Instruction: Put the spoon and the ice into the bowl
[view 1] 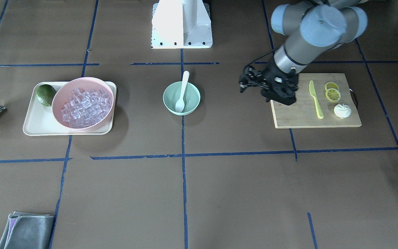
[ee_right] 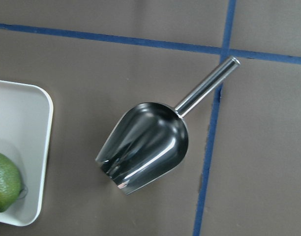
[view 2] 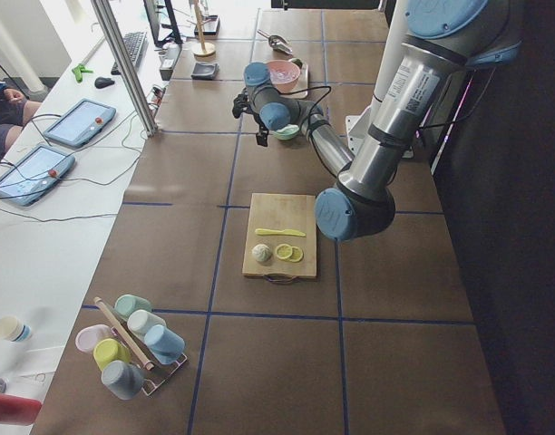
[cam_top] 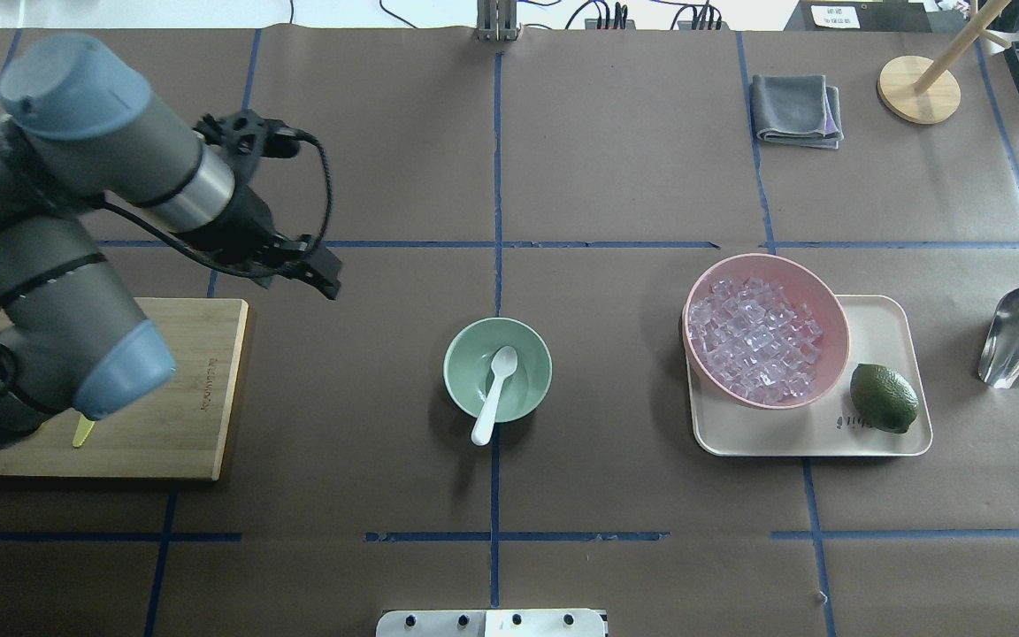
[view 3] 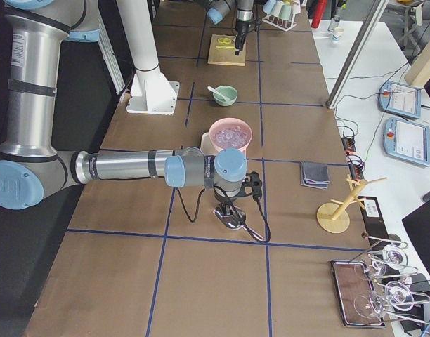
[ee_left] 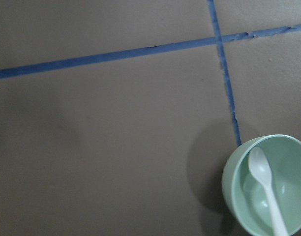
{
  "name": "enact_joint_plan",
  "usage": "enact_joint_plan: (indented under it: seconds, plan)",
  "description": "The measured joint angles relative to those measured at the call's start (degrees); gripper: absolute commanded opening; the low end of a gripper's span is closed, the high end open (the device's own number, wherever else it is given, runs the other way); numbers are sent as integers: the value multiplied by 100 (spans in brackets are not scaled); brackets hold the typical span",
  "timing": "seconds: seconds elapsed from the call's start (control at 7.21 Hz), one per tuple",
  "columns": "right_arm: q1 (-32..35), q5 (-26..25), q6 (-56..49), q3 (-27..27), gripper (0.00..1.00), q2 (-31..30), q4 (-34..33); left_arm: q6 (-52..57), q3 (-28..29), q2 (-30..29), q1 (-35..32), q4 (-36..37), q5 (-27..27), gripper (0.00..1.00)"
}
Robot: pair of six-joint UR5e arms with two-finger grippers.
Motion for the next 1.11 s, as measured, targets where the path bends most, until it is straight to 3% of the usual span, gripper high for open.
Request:
enact_joint_plan:
  seconds: [0.42,0.69,0.83,1.11]
  plan:
    - [0,84,159,9,100,306,2,3080,45,1850,-1958,5,-263,100]
    - [-46,1,709,74,100,533,6,3724,233,2611,-3436,61,-282,100]
    - [-151,-201,902,186,100,618,-2,3795,348,2880,-3853,144,-288,100]
    - [-519,-630,1574,424,100,701,-5,3853,502,3306,-4087,215,-289,100]
